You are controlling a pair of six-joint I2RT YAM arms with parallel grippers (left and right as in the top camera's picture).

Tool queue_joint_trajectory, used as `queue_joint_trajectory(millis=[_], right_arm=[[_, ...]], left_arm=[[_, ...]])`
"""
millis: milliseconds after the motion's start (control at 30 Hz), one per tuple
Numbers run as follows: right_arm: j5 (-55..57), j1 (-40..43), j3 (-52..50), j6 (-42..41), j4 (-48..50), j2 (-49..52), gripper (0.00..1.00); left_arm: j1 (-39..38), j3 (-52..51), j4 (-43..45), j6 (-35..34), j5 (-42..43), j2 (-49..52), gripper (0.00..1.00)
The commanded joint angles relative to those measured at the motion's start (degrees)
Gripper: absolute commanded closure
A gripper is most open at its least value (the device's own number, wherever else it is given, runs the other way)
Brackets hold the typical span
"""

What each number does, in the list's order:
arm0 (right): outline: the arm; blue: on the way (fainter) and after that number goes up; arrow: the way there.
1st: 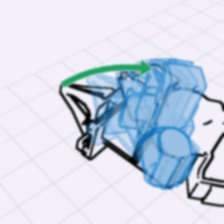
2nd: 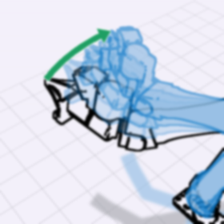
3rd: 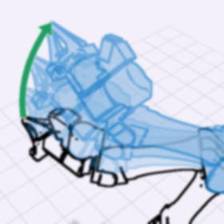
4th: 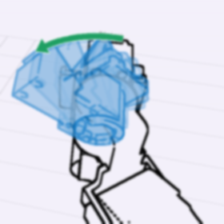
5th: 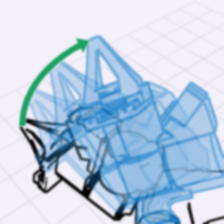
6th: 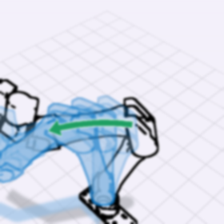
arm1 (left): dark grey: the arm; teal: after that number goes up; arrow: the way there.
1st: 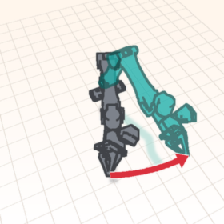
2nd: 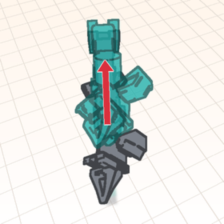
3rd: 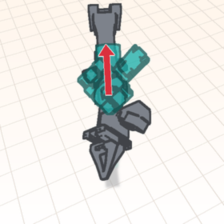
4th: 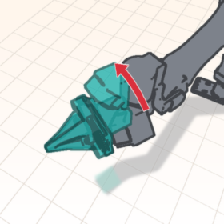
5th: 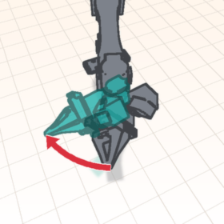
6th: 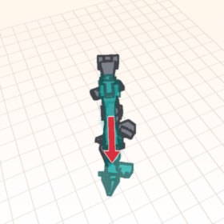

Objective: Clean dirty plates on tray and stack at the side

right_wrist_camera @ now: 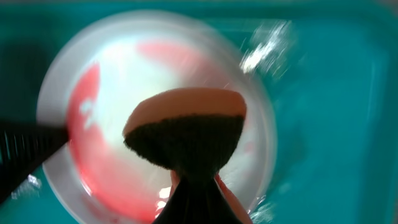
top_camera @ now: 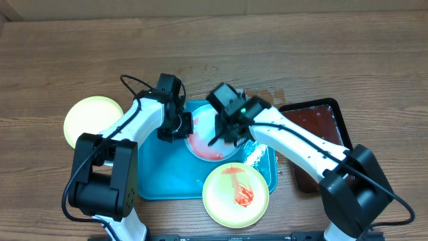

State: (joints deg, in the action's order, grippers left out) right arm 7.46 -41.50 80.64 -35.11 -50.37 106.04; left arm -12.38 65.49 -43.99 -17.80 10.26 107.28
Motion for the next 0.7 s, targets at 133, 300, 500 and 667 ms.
queue_joint_trajectory(millis=[133, 300, 500, 667], right_arm=[[8.59, 2.01, 8.96, 0.87, -4.37, -0.72, 0.96], [8.46, 5.14, 11.17, -3.39, -6.23, -1.18, 0.96], [2.58, 12.46, 11.32, -4.11, -6.69, -1.31, 0.96], [-1.88, 19.37, 11.32, -1.68, -7.13, -1.31, 0.96]], left_arm=[[0.31, 4.2, -3.58, 0.22, -11.63, 0.33, 0.96], [-0.31, 11.04, -7.91, 0.22, -13.84, -1.92, 0.96], [-3.21, 17.11, -11.21, 0.28, -19.02, -7.39, 0.96], [-7.52, 17.75, -12.83, 0.74, -25.27, -11.87, 0.96]])
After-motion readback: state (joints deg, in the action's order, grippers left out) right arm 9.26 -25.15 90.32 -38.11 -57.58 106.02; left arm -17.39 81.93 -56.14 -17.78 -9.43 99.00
